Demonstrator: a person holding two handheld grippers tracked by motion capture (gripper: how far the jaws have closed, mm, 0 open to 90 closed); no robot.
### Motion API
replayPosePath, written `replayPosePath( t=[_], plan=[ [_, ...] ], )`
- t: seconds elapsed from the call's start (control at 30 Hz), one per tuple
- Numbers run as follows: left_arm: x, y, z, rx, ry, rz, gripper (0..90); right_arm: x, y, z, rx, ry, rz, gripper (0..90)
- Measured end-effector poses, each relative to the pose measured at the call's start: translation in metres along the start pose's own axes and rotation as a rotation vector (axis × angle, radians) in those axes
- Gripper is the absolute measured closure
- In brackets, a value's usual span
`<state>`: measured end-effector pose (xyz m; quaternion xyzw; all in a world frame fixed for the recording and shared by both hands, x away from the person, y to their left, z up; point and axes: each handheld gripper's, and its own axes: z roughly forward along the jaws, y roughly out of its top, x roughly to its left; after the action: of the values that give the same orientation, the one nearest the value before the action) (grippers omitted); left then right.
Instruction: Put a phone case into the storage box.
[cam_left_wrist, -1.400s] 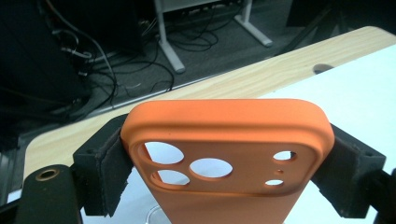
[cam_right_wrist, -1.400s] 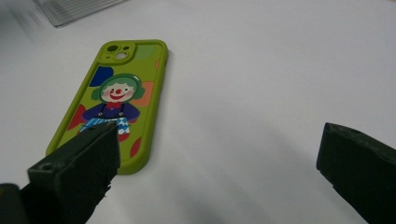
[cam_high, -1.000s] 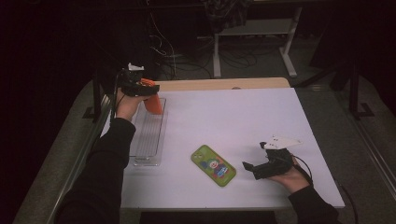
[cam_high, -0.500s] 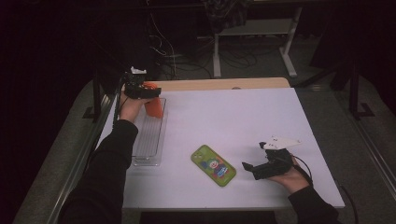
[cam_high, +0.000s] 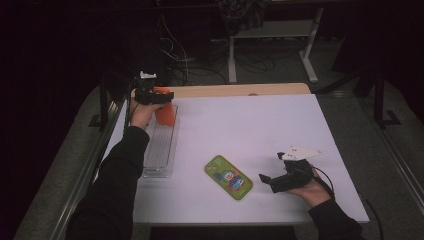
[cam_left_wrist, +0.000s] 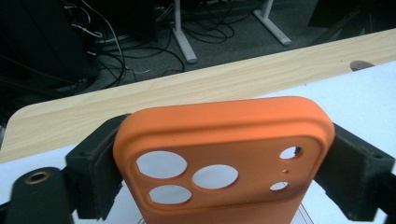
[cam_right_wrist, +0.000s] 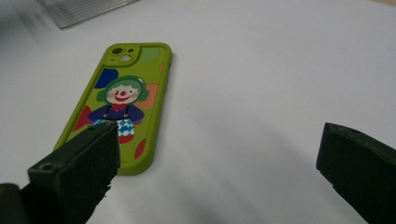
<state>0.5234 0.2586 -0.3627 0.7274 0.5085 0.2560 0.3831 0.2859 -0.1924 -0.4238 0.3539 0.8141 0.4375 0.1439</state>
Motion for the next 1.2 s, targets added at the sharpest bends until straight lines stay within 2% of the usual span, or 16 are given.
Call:
replayPosePath(
  t=[0.2, 0.3, 0.63, 0.97, 1.13, 1.2],
  plan=[
    [0.001, -0.001, 0.002, -0.003, -0.002, -0.017, 6.4, 0.001, 0.000, 0.000, 0.001, 0.002, 0.000, 0.0],
    [0.003, -0.001, 0.003, -0.012, -0.018, -0.027, 3.2, 0.001, 0.000, 0.000, -0.001, 0.006, 0.000, 0.0],
    [0.005, 0.000, 0.003, -0.036, -0.019, -0.031, 1.5, 0.002, 0.000, 0.001, 0.000, 0.008, 0.002, 0.0],
    [0.005, 0.010, -0.001, -0.063, -0.011, -0.012, 1.4, 0.003, 0.001, 0.001, -0.001, 0.012, -0.003, 0.0],
    [0.007, 0.012, -0.010, -0.076, -0.001, -0.017, 1.4, 0.004, 0.002, 0.000, -0.005, 0.010, -0.002, 0.0],
    [0.007, 0.014, -0.015, -0.064, -0.005, -0.001, 1.4, 0.004, 0.002, 0.000, -0.005, 0.010, -0.004, 0.0]
  ],
)
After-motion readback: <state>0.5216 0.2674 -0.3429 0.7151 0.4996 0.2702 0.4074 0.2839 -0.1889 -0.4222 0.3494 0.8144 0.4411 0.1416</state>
